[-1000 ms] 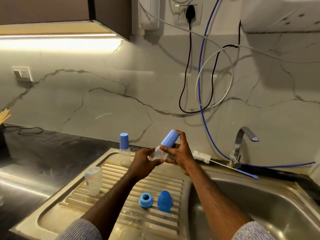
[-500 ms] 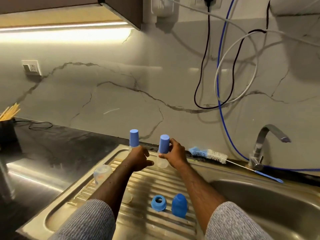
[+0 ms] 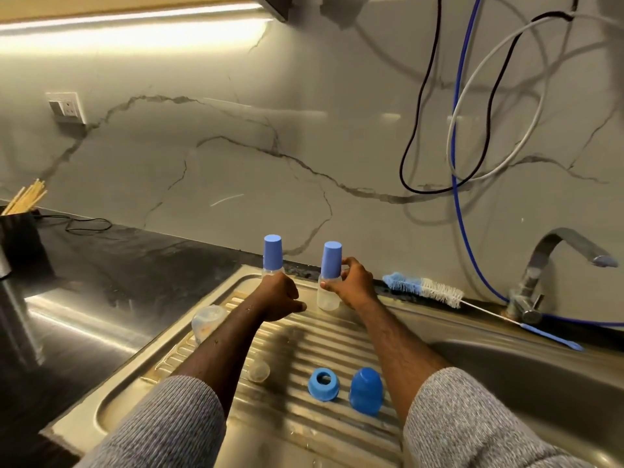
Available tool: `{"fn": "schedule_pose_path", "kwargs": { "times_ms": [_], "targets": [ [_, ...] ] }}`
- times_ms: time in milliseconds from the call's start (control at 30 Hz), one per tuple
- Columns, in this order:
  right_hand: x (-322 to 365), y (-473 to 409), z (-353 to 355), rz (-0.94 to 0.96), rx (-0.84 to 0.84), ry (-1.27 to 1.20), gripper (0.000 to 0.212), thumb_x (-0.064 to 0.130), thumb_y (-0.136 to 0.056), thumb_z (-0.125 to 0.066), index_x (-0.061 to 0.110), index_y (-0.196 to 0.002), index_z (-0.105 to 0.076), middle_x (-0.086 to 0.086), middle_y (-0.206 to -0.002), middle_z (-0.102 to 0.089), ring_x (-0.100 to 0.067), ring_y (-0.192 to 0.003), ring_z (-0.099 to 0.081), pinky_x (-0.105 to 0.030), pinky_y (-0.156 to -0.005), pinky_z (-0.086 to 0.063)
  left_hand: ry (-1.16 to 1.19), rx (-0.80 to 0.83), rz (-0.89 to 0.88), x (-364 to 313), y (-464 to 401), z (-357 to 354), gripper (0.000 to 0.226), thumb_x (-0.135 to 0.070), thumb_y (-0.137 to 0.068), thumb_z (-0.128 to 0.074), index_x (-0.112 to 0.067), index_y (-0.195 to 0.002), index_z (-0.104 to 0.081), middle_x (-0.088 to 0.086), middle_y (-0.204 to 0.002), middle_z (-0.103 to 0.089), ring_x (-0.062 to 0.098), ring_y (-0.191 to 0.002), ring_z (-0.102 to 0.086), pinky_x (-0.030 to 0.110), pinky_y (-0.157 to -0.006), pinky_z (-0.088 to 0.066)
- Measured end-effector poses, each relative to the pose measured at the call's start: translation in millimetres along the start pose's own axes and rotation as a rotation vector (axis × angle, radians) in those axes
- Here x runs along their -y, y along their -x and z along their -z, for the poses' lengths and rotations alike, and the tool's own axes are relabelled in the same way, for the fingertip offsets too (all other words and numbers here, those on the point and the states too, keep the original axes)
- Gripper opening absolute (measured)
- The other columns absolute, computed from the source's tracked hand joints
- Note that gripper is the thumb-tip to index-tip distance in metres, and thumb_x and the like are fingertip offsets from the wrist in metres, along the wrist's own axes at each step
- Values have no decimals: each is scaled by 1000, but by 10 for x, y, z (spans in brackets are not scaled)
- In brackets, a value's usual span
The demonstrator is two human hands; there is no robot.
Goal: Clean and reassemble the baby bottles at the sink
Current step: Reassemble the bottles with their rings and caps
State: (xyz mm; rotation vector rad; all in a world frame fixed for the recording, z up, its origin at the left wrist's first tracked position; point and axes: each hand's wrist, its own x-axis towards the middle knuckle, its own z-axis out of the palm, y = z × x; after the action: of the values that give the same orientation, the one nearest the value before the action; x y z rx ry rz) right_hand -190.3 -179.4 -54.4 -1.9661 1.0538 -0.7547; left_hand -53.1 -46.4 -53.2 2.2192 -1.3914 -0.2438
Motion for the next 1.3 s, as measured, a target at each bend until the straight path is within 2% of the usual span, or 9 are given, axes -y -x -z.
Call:
{"fn": "schedule_pose_path", "kwargs": {
  "times_ms": [167,300,400,533,667,767,933,1067,1300],
  "targets": [
    [-32,120,135,-4,-48,0,79,20,-71,-91,16,-137,-46,-8,-123,-61,-22,-106,-60,-31,-85,-46,61,-59,-46,-100,160,53,27,-25,-85,-80,-9,-105,-72,1,-98,-72,11,-88,-66,19,-74,-50],
    [-59,368,303,158,-67,151,45,16,-72,-86,22,-103,-55,3,-96,-60,-17,-90,-58,-23,-69,-42,214,-259,-155,-196,507,-12,15,-13,-84,-81,-7,-97,-76,2,-88,-74,9,-80,-68,17,-75,-54],
    [12,626,395,281,83,264,27,21,-74,-84,27,-88,-62,11,-82,-63,-8,-77,-60,-15,-59,-38,290,-373,-190,-218,770,-40,6,-11,-84,-80,-8,-88,-77,-4,-81,-73,7,-76,-68,12,-72,-51],
    [185,962,456,327,400,443,24,39,-75,-85,32,-92,-69,14,-90,-69,-6,-90,-64,-33,-84,-48,305,-440,-172,-129,1095,-37,10,-12,-85,-80,-19,-82,-73,-11,-77,-69,1,-73,-66,13,-71,-51],
    [211,1259,402,357,588,788,49,64,-73,-77,41,-115,-65,17,-111,-67,-9,-112,-56,-52,-100,-27,257,-498,-154,-50,1372,-75,18,-10,-83,-80,-22,-90,-69,-10,-82,-66,3,-74,-64,16,-69,-51],
    [177,1449,304,416,646,964,56,60,-74,-78,43,-125,-61,11,-126,-63,-17,-126,-45,-62,-106,-16,199,-550,-116,-46,1528,-115,22,-8,-80,-82,-14,-98,-70,-3,-90,-65,9,-75,-62,28,-70,-55],
    [163,1539,283,468,583,866,41,40,-81,-80,40,-119,-65,11,-125,-63,-17,-130,-44,-62,-111,-11,148,-544,78,29,1716,-281,37,-23,-79,-85,-14,-109,-67,2,-98,-67,14,-84,-62,26,-68,-47],
    [161,1565,339,507,448,684,46,45,-85,-75,44,-127,-58,16,-124,-65,-11,-124,-49,-49,-105,-22,123,-462,206,72,1703,-331,52,-31,-79,-85,-11,-122,-65,10,-111,-69,26,-100,-66,40,-87,-56],
    [10,1635,562,486,246,181,48,33,-79,-84,36,-121,-61,12,-118,-66,-6,-101,-64,-33,-92,-55,167,-382,259,133,1603,-435,23,-22,-88,-77,-17,-109,-70,8,-115,-66,19,-94,-61,32,-81,-49]
  ]
}}
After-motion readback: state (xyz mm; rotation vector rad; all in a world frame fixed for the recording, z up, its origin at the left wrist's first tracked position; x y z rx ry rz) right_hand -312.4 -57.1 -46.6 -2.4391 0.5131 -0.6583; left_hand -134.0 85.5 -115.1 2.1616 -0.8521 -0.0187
